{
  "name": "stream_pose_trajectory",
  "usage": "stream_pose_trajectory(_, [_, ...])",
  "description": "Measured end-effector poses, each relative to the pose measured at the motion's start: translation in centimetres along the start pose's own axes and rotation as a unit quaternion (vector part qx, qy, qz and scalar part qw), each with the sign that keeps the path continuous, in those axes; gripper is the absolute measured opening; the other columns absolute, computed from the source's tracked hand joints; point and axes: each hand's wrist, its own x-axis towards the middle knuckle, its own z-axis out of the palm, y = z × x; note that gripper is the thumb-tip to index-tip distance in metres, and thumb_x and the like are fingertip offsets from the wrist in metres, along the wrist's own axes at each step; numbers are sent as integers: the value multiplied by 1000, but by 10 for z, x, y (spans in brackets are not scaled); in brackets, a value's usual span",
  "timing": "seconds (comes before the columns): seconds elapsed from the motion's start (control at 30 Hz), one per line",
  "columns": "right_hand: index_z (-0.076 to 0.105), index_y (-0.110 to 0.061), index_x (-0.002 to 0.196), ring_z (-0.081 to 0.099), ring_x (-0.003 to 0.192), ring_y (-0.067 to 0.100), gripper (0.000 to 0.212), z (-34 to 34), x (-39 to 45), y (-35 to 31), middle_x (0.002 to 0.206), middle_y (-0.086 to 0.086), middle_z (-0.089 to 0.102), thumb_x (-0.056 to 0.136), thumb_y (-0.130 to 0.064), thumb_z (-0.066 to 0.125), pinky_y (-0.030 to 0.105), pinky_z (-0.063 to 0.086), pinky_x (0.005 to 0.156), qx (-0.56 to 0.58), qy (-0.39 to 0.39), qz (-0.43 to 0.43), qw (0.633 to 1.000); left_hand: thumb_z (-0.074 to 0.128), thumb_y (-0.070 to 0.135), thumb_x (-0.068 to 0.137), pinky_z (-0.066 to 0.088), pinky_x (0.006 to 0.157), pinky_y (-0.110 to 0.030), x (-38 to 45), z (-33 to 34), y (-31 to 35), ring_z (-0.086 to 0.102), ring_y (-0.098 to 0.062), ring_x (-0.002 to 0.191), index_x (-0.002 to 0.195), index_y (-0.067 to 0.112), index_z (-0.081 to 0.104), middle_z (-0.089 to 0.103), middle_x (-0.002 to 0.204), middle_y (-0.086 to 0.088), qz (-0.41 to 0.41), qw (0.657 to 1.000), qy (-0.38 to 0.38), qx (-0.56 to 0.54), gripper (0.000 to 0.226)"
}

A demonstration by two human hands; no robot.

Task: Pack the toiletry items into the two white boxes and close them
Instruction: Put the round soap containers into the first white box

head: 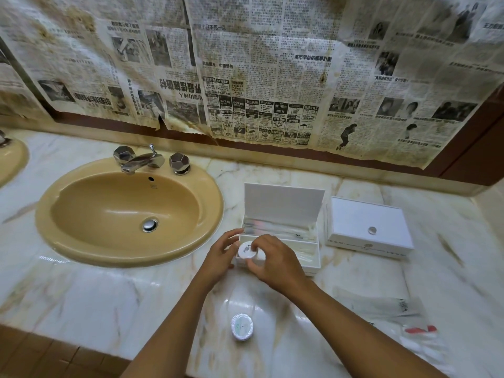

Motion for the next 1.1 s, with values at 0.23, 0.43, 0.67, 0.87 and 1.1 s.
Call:
stream_pose_trajectory(0.23, [65,-15,94,54,93,20,23,7,3,8,97,-1,67,84,-36,68,29,41,82,-24,-40,77,996,49,21,100,51,71,-27,-2,0,3,58,-14,116,119,44,58,63,125,6,-3,1000,-2,7,31])
stream_pose_trajectory(0.43, [67,-18,101,53,103,20,27,8,2,9,106,-2,64,89,-40,59,33,35,92,-63,-49,81,993,49,19,100,51,70,-25,-2,0,3,56,-12,119,119,43,58,62,126,8,-2,1000,-2,7,32])
stream_pose_trajectory(0.67, [64,-22,109,50,111,16,25,6,2,5,111,-7,66,92,-36,51,34,32,94,-55,-84,73,992,49,23,100,52,74,-29,-3,0,5,57,-12,118,117,47,58,62,125,8,-3,1000,-3,9,32])
stream_pose_trajectory(0.87, [66,-18,107,53,110,19,23,1,-4,2,110,-3,66,90,-26,53,35,36,94,-43,-61,49,996,50,24,100,53,75,-30,-4,1,6,56,-12,119,119,45,58,62,126,8,-2,1000,-1,14,30])
stream_pose_trajectory(1.1, [67,-19,102,57,97,19,22,-12,-14,-27,102,0,64,87,-21,51,31,46,82,10,-192,49,980,49,19,100,55,69,-28,-6,2,9,62,-14,109,124,36,57,64,123,2,2,1000,-4,-4,30])
